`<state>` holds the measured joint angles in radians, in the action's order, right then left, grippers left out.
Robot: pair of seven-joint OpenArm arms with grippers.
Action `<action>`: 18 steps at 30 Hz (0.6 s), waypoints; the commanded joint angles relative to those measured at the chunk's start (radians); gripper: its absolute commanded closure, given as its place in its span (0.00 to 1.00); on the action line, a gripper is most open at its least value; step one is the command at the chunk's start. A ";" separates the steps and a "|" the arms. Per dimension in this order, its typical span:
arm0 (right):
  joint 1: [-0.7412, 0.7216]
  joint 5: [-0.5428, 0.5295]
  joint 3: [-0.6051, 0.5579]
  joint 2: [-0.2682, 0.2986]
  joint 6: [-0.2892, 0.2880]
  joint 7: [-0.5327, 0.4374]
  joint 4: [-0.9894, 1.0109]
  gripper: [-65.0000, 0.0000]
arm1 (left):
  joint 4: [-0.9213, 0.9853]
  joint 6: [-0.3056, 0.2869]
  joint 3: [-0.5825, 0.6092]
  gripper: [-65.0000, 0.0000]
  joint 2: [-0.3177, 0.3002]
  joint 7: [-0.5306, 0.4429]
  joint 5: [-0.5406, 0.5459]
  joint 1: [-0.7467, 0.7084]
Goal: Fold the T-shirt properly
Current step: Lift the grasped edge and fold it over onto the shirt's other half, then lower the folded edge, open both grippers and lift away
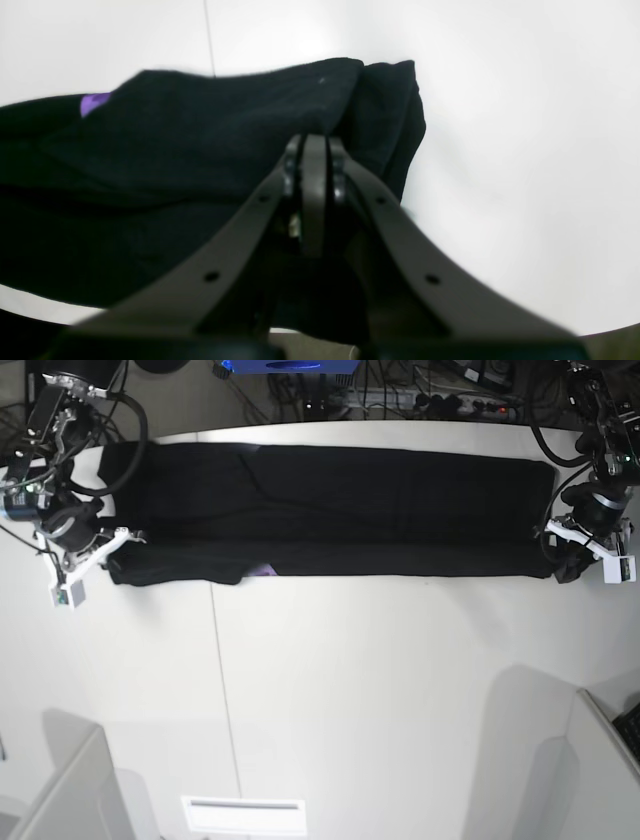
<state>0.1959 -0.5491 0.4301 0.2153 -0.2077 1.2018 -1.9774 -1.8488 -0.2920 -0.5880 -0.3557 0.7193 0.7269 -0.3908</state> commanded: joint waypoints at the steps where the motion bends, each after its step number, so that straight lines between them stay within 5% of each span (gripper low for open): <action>1: 0.009 -0.007 0.006 0.014 -0.002 -0.004 -0.018 1.00 | -0.025 -0.006 -0.007 1.00 -0.016 -0.025 0.012 -0.007; 18: 0.152 -0.002 0.059 -0.037 -0.009 -0.010 -0.023 1.00 | -0.022 -0.006 -0.002 1.00 -0.016 -0.025 0.010 -0.090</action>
<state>0.3523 -0.5484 0.4843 0.1654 -0.2108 1.2064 -1.9858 -1.8568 -0.2924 -0.5846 -0.3553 0.7166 0.7311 -0.4839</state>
